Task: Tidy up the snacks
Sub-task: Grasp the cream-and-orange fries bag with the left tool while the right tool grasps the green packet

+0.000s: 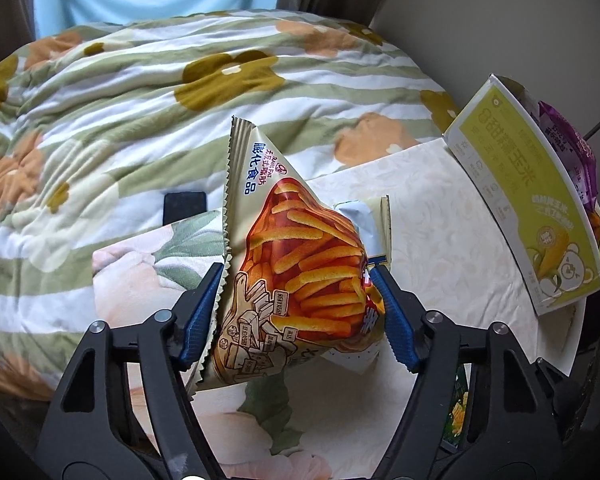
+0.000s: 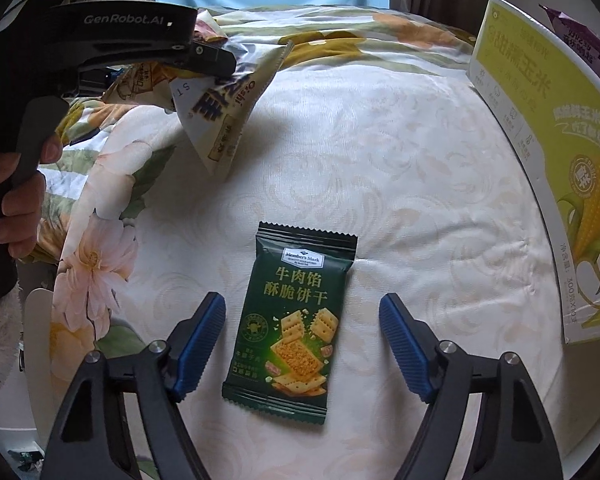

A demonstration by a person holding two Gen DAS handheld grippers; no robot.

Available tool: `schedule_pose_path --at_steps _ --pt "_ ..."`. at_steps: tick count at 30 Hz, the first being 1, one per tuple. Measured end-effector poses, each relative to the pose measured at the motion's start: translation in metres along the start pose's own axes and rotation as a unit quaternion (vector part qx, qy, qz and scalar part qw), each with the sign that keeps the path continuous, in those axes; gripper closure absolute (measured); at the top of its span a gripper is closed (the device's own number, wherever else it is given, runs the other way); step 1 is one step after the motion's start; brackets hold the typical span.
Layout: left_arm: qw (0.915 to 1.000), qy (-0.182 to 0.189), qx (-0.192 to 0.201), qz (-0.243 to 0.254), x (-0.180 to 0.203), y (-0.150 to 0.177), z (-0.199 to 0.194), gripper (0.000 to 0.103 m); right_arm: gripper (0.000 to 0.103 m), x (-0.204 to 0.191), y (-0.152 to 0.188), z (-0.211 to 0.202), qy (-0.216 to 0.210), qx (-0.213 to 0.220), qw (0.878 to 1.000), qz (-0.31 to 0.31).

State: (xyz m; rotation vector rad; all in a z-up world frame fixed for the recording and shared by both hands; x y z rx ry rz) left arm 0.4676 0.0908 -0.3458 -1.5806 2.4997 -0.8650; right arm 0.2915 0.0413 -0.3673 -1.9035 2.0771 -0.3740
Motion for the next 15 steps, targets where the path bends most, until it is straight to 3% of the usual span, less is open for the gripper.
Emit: schedule_pose_path --at_steps 9,15 --pt "0.9999 -0.01 -0.001 -0.012 -0.001 0.024 -0.018 0.038 0.04 -0.007 0.011 -0.006 0.017 0.008 1.0 -0.015" --pt "0.9995 -0.018 -0.008 -0.023 0.001 0.054 -0.036 0.038 0.058 -0.02 0.016 -0.01 0.013 0.016 0.999 -0.026"
Point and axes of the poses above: each gripper's, at about its wrist camera, not at the fingertips, and z roughly the way its jaws point, x to its right, y to its underside, the point moved 7 cm from there along z, roughly the way its jaws point
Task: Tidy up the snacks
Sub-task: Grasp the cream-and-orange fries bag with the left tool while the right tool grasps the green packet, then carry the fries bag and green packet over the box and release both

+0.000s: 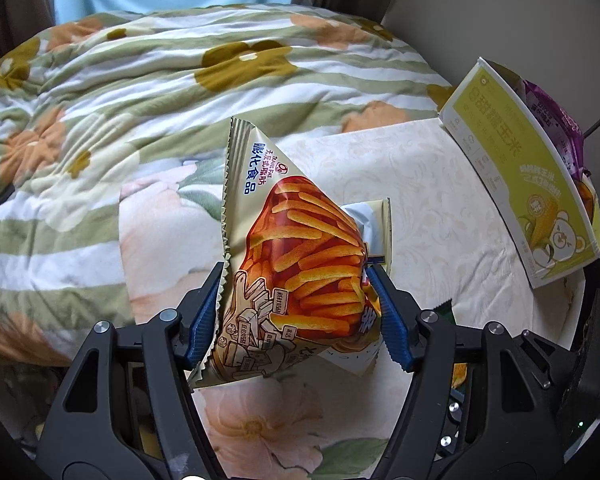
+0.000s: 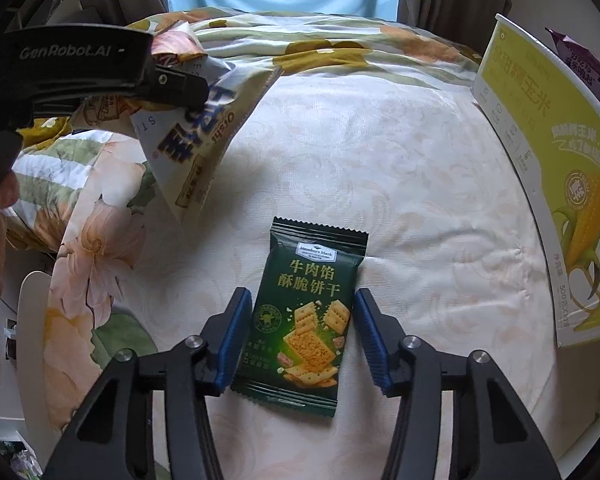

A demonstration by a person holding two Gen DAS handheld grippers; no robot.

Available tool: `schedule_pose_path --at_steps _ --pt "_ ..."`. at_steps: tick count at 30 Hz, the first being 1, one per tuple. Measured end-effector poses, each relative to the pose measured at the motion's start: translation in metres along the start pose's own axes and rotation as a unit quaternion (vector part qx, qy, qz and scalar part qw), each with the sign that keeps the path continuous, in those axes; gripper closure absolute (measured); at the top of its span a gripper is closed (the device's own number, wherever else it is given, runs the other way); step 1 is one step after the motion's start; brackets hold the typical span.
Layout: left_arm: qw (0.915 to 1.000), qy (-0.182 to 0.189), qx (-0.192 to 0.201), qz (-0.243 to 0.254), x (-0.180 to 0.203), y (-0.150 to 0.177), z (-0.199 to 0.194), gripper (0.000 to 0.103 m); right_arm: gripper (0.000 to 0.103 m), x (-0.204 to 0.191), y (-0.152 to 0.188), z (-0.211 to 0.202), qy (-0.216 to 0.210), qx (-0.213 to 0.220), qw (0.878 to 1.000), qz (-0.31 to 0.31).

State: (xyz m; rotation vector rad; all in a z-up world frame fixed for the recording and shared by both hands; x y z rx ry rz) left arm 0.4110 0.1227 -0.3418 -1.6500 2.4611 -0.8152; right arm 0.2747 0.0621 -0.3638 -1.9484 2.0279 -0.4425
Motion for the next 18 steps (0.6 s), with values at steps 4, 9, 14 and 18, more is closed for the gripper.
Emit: schedule_pose_path --at_steps 4,9,14,18 --pt "0.9999 -0.001 -0.009 -0.007 -0.001 0.021 -0.005 0.038 0.062 0.0 0.002 -0.002 -0.003 0.001 1.0 0.002" --pt "0.9999 -0.003 -0.01 -0.013 0.002 0.035 -0.012 0.038 0.063 -0.001 0.006 -0.007 -0.008 0.003 1.0 0.002" --pt "0.9998 0.001 -0.006 -0.02 0.009 0.042 -0.031 0.038 0.063 0.011 0.0 -0.027 -0.01 0.021 1.0 0.013" --pt "0.9997 0.003 0.013 -0.02 0.027 0.031 -0.062 0.038 0.063 0.027 -0.014 -0.065 -0.014 0.049 0.998 0.021"
Point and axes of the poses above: each gripper's, at about its wrist camera, not at the fingertips, and z roughly the way its jaws point, x to its right, y to its underside, the point moved 7 cm from there along z, roughly the way its jaws point
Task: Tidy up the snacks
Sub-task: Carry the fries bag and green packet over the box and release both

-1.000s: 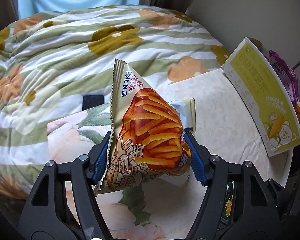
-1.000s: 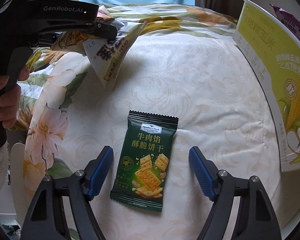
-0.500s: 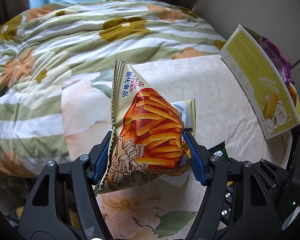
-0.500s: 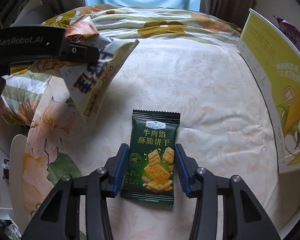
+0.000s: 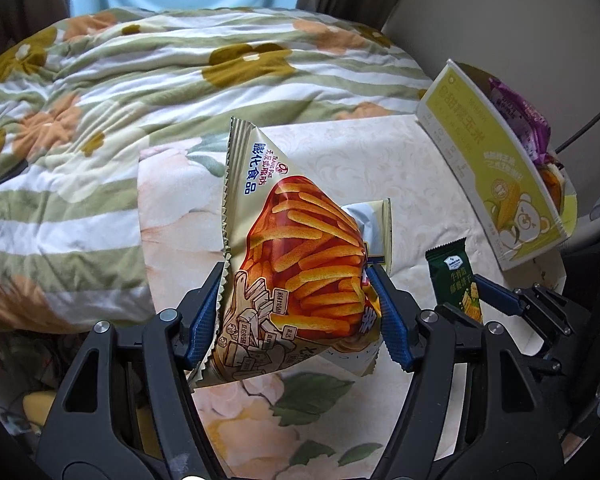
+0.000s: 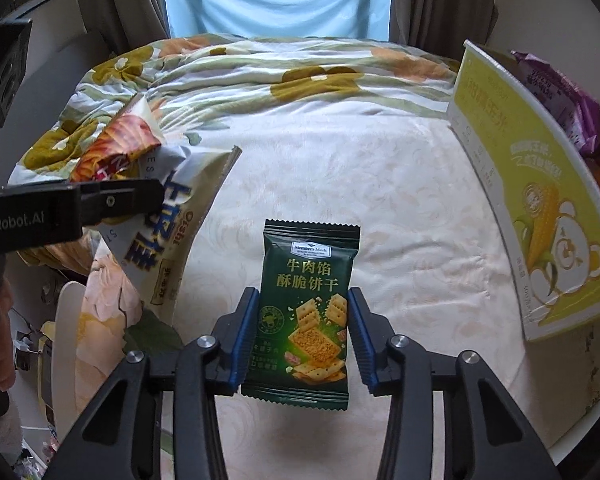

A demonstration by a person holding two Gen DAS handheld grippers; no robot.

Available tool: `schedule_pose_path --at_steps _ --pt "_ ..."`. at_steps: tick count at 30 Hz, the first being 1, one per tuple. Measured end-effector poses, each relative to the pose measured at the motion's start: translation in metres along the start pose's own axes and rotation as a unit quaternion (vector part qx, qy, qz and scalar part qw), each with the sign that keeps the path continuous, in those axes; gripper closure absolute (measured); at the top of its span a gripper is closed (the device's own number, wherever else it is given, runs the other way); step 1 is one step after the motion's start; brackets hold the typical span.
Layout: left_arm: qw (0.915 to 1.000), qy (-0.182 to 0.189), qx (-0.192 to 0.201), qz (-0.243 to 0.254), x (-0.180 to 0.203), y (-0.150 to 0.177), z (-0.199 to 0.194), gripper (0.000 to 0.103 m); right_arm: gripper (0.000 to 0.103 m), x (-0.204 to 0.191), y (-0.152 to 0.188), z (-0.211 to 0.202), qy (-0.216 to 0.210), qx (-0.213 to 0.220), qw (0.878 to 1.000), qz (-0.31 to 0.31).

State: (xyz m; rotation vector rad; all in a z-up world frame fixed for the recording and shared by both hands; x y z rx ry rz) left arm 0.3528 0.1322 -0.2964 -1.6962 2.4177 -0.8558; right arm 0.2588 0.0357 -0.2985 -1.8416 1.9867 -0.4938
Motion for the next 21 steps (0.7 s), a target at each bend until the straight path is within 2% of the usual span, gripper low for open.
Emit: schedule_pose_path --at_steps 6,11,16,21 --pt "0.9991 0.008 0.04 0.011 0.055 -0.038 -0.052 0.038 0.063 0.047 -0.037 -0.072 -0.011 0.051 0.998 0.021" --pt "0.9961 0.024 0.079 0.032 0.131 -0.074 -0.079 0.038 0.063 0.116 -0.06 -0.126 -0.006 0.079 0.996 0.035" --pt "0.994 0.035 0.098 0.034 0.218 -0.106 -0.073 0.038 0.063 0.192 -0.075 -0.151 0.003 0.087 0.996 0.023" --pt "0.9936 0.047 0.098 0.031 0.301 -0.138 -0.038 0.038 0.063 0.263 -0.089 -0.161 -0.002 0.094 0.995 0.017"
Point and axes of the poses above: each gripper's, at about its wrist camera, not at the fingertips, and z roughly the way its jaws point, x to its right, y to its underside, the point moved 7 cm from there along z, roughly the way its jaws point
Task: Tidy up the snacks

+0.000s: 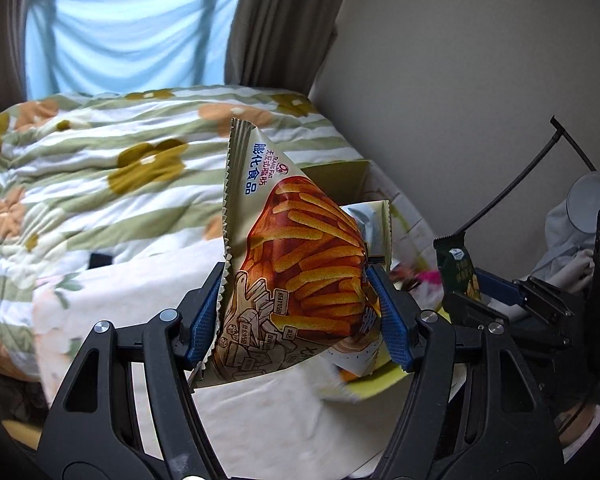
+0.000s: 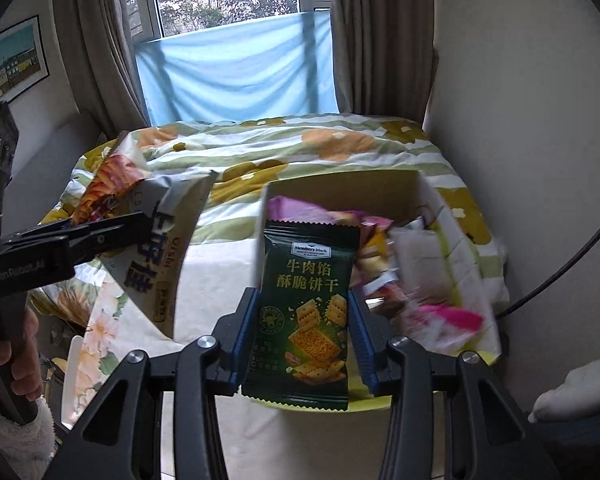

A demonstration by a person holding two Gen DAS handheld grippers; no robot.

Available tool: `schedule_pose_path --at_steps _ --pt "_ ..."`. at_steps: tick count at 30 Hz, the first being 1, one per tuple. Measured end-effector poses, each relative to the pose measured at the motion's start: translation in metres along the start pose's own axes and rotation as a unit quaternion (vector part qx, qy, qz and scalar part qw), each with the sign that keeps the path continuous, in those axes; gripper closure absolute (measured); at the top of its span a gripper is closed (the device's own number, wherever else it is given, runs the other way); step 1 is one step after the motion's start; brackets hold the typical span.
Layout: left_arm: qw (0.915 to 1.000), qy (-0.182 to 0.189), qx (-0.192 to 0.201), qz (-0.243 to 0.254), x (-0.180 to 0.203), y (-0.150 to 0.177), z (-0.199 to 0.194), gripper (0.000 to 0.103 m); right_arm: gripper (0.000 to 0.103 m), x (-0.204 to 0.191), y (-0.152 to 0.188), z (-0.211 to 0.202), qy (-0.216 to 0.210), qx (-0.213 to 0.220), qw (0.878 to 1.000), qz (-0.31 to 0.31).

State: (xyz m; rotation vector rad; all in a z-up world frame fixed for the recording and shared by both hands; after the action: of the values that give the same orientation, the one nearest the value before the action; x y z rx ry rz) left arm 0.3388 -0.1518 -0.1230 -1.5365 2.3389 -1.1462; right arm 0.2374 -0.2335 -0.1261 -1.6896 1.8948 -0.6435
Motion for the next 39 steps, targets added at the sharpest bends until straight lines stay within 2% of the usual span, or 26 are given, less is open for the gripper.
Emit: schedule_pose_path --at_steps 5,9,11,12,13,18,23,31,33,35,37,39 --pt "1.0 -0.001 -0.009 0.0 0.059 -0.028 0.059 0.038 0.063 0.054 -0.009 0.01 -0.011 -0.005 1.0 -0.006" --pt "0.9997 -0.009 -0.022 -0.009 0.087 -0.043 0.098 0.037 0.063 0.082 -0.011 0.021 -0.023 -0.02 0.999 -0.01" --pt "0.9996 -0.02 -0.02 -0.006 0.096 -0.048 0.111 0.026 0.063 0.091 -0.01 0.026 -0.03 -0.027 0.999 -0.011" --pt "0.9991 -0.035 -0.021 -0.003 0.097 -0.049 0.115 0.01 0.063 0.095 -0.009 0.03 -0.034 -0.03 0.999 -0.011" --pt "0.9981 -0.057 -0.023 -0.001 0.096 -0.049 0.117 0.001 0.063 0.097 -0.008 0.032 -0.036 -0.032 0.999 -0.01" --pt "0.9955 -0.092 -0.025 -0.004 0.087 -0.034 0.105 0.001 0.063 0.106 0.001 0.037 -0.05 -0.041 0.998 0.0" --pt "0.9939 -0.108 -0.019 -0.016 0.067 -0.005 0.076 0.001 0.063 0.112 0.004 0.036 -0.053 -0.045 0.998 -0.002" --pt "0.9908 -0.131 -0.012 -0.033 0.062 0.025 0.044 0.001 0.062 0.119 -0.002 0.045 -0.068 -0.046 0.997 0.001" --pt "0.9891 -0.144 -0.014 -0.026 0.06 0.031 0.04 0.001 0.051 0.12 0.001 0.049 -0.072 -0.048 0.996 0.011" --pt "0.988 -0.152 -0.016 -0.024 0.058 0.04 0.037 0.001 0.02 0.122 0.005 0.049 -0.069 -0.046 0.996 0.014" --pt "0.9875 -0.154 -0.018 -0.026 0.055 0.047 0.035 0.001 0.005 0.123 0.011 0.046 -0.066 -0.045 0.997 0.019" --pt "0.9875 -0.154 -0.02 -0.029 0.053 0.054 0.031 0.001 0.005 0.123 0.019 0.042 -0.059 -0.044 0.997 0.022"
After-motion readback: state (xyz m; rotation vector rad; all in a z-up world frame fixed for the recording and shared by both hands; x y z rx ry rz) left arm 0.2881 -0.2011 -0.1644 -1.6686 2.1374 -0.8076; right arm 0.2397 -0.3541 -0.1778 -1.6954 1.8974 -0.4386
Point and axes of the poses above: each gripper's, at about its wrist camera, not at the fingertips, and z roughly the way its jaws point, x to its right, y to its underside, the point moved 7 cm from there along z, roughly the way its jaws point
